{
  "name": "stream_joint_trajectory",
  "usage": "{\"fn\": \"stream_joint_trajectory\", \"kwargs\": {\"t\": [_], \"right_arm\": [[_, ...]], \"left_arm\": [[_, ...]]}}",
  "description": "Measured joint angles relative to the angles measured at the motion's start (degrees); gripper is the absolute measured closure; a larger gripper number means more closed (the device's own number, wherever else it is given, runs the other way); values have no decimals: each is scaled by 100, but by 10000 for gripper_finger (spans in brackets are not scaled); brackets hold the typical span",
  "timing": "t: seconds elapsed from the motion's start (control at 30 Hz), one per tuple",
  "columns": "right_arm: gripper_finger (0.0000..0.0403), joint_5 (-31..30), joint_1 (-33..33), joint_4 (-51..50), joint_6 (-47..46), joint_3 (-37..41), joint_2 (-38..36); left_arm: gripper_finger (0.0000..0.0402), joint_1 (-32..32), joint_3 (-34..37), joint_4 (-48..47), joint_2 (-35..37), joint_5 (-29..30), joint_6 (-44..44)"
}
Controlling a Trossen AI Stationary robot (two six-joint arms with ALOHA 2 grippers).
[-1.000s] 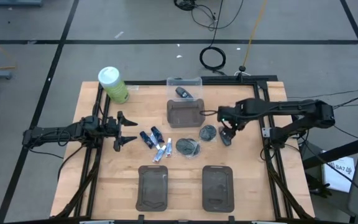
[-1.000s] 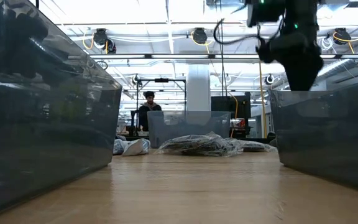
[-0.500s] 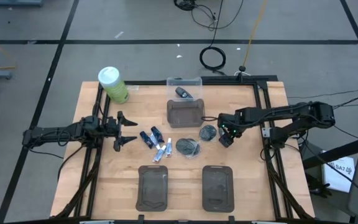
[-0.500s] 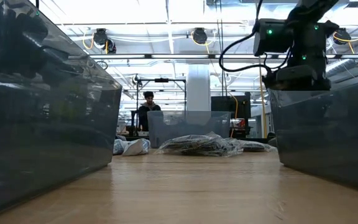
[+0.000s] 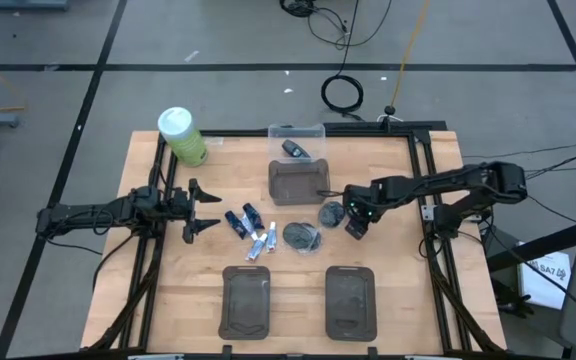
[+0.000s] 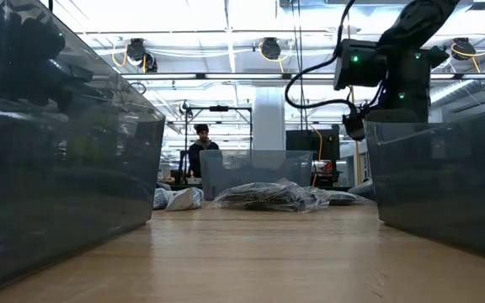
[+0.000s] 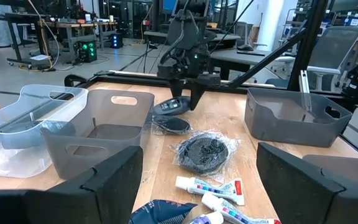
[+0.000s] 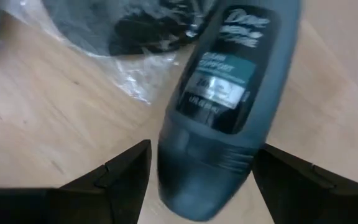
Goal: Pick & Place Travel size toiletries
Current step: Put the black deodorant into the transparent bin
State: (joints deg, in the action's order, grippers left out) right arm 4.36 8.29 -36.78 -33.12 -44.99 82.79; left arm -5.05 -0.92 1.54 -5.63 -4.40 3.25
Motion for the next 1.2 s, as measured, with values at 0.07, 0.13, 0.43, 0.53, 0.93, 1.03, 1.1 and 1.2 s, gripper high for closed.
{"fn": "stream_joint_trajectory", "kwargs": {"t": [0.07, 0.13, 0.43, 0.53, 0.93, 1.03, 1.1, 1.2], "right_arm": [[140, -11, 0, 59, 213, -2, 99], [140, -127, -2, 69, 318, -2, 157], [140, -137, 338, -475, 217, -160, 99], [140, -122, 414, -503, 281, -233, 11], [140, -313, 448, 255, 890, -199, 79], [140, -308, 448, 540, 869, -30, 104], [140, -306, 448, 527, 846, 30, 86], [140, -350, 448, 535, 836, 170, 98]], "left_arm": [[96, 0, 0, -4, 0, 0, 0], [96, 0, -1, 0, 2, 2, 0], [96, 1, 0, -2, 0, 0, 0], [96, -1, -1, -2, 2, 2, 0], [96, -1, -1, 0, 2, 0, 0], [96, 0, -1, 0, 2, 2, 0], [96, -1, -1, -2, 2, 0, 0], [96, -1, -1, -2, 2, 0, 0]]}}
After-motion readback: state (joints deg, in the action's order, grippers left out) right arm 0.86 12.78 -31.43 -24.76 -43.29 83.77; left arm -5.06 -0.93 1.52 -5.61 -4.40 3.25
